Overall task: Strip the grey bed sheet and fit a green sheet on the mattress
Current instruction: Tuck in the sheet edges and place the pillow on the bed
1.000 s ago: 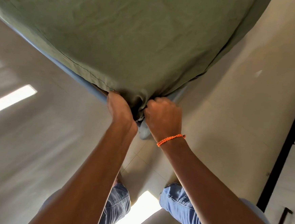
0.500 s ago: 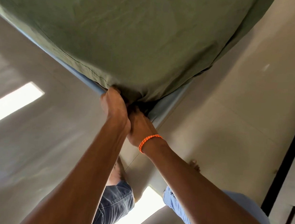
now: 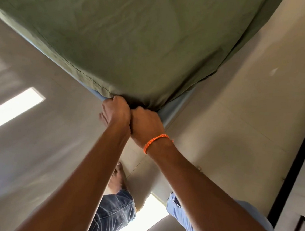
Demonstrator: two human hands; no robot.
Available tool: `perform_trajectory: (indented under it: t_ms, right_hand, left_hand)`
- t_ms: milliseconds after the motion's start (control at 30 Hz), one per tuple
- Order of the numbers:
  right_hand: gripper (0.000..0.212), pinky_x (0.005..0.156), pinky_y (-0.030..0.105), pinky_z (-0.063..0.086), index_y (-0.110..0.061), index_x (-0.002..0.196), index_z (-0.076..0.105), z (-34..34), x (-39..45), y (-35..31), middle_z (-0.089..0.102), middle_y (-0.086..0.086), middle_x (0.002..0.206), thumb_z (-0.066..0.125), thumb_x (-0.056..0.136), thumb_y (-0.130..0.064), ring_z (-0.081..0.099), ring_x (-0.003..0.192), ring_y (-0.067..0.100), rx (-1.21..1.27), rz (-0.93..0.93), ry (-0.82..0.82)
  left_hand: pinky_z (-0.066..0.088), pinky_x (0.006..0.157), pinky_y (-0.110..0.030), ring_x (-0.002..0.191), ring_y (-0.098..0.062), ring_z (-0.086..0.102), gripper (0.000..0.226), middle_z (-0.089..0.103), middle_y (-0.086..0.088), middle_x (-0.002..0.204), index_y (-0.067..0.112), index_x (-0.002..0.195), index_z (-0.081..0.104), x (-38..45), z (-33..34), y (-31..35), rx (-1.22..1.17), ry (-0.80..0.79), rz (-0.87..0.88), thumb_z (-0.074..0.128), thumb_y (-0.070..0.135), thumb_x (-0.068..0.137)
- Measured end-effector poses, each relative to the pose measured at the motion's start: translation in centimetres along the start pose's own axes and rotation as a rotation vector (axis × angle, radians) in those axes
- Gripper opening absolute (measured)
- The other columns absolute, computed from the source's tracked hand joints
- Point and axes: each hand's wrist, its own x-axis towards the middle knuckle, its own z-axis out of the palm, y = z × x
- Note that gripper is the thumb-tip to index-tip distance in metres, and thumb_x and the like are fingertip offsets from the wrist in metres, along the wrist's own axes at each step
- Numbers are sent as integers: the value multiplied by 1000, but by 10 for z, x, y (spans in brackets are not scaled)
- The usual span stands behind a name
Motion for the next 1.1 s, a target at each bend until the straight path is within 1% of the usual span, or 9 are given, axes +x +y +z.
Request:
perform_trajectory:
  t_ms: [67,133,200,300,367,467,700,900,1100]
  right_hand:
    - [8,53,33,43,-15,78,72,-7,-4,11,72,7,76,67,85,-16,71,67,35,-24,-41,185]
    - [24,45,29,40,-16,66,66,-9,-8,25,64,5,62,57,89,-18,62,50,32,63,-54,475]
    - [41,47,34,44,-12,69,64,-13,-11,36,61,8,65,39,101,-18,58,55,31,215,-70,722]
    - [20,67,47,49,-6,86,64,-19,-6,47,60,12,84,47,95,-9,56,76,33,293,33,830]
    - [13,76,43,45,-11,98,64,-20,0,56,61,8,97,51,102,-16,55,87,28,233,199,801]
    - [13,81,38,37,-21,101,64,-10,5,63,62,-1,100,53,107,-25,53,92,22,55,293,746]
    - [13,103,41,28,-27,84,56,0,15,65,61,-12,86,62,91,-18,51,97,16,103,346,633]
    - [15,91,48,45,-24,82,51,-7,9,69,60,-7,84,61,93,-23,53,89,22,292,298,640]
    - [13,85,45,46,-20,89,54,4,12,71,59,-2,91,54,100,-26,52,91,24,248,293,684]
  left_hand:
    - [45,99,-48,118,-36,52,40,48,-11,134,12,128,51,-1,-1,4,11,121,161,44,8,90]
    - [43,89,-41,112,-26,49,43,46,-10,132,13,125,51,-6,-3,9,12,266,495,44,-2,85]
    - [39,92,-35,114,-20,46,42,53,-8,131,15,121,59,-13,-2,12,67,291,886,47,-1,84]
    - [26,121,-45,142,-22,44,32,59,3,143,23,128,66,-15,12,4,331,72,1266,47,16,103]
    - [11,129,-52,154,-18,33,40,50,13,157,30,145,57,-12,21,-3,547,7,1274,36,28,111]
    - [12,129,-53,160,-18,20,50,31,15,169,33,161,36,-4,27,-11,725,-1,1253,26,35,112]
    - [7,129,-56,163,-22,3,56,9,16,175,34,168,13,7,40,-32,858,53,1251,26,40,114]
    - [9,129,-55,163,-20,6,56,13,17,174,34,167,18,5,34,-27,830,13,1249,22,38,111]
    - [16,128,-50,160,-16,19,55,30,18,169,35,160,39,-4,42,-19,727,56,1190,25,35,107]
